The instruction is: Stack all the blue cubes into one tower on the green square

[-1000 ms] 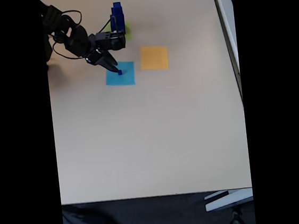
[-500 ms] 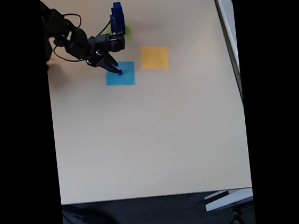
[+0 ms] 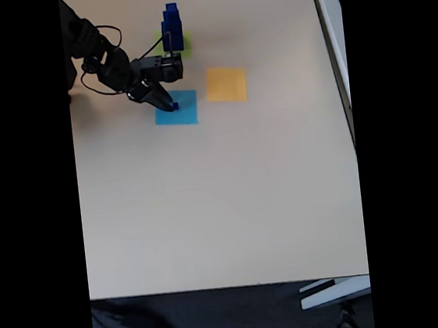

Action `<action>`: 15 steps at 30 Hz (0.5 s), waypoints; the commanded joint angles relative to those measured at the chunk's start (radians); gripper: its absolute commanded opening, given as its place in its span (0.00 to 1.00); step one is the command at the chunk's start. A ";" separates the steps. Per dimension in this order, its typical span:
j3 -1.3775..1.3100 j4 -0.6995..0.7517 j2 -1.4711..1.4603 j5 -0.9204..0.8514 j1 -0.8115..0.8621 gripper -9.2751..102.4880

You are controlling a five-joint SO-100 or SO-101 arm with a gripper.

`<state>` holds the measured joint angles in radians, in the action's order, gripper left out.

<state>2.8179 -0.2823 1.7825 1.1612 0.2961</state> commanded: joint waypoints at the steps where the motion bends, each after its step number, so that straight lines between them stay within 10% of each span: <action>1: -0.049 -0.025 -0.006 -0.011 0.014 0.18; 15: -0.091 -0.038 -0.063 -0.021 0.021 0.13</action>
<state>2.7688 -0.3068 1.7211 1.1459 0.3053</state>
